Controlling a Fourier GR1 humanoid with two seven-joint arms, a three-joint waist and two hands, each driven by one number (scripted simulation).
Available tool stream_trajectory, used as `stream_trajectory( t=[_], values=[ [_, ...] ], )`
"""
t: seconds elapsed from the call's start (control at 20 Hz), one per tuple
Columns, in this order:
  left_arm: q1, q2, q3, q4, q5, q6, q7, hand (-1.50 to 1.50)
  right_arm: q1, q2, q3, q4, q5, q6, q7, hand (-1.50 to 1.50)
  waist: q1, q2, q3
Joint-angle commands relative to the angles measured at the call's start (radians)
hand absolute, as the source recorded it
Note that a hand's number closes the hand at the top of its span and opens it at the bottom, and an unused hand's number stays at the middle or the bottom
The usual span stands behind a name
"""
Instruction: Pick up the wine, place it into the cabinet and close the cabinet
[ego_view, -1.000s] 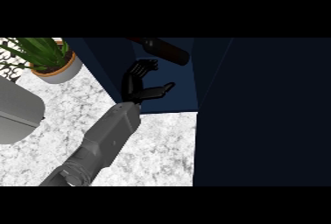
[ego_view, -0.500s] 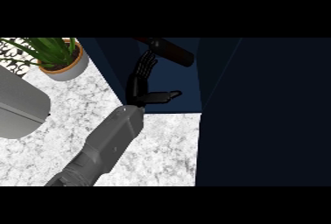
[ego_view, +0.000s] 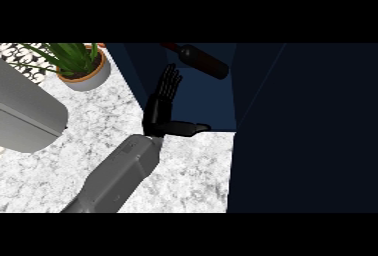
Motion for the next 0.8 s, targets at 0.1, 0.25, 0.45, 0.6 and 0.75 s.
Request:
stream_trajectory(
  t=[0.1, 0.25, 0.45, 0.6, 0.75],
  values=[
    [0.212, 0.154, -0.092, -0.426, -0.054, 0.068, 0.139, -1.5, -0.072, -0.025, -0.031, -0.011, -0.03, -0.022, 0.074, -1.5, 0.011, -0.004, 0.003],
    [0.33, 0.211, -0.124, -0.656, -0.083, 0.139, 0.167, -1.5, -0.056, -0.024, -0.042, 0.032, -0.035, -0.002, 0.023, -1.5, 0.01, -0.002, 0.003],
    [0.484, 0.306, -0.146, -0.899, -0.119, 0.191, 0.216, -1.5, 0.011, 0.008, 0.008, 0.021, 0.018, 0.014, -0.037, -1.5, 0.001, 0.0, 0.003],
    [0.535, 0.325, -0.134, -1.031, -0.153, 0.238, 0.248, -1.5, -0.065, 0.004, 0.07, -0.019, 0.07, -0.021, 0.048, -1.5, -0.004, 0.003, 0.002],
    [0.485, 0.36, -0.079, -1.107, -0.158, 0.266, 0.376, -1.5, -0.097, -0.044, 0.04, 0.041, 0.051, 0.025, 0.048, 1.5, -0.011, 0.005, 0.003]
  ],
)
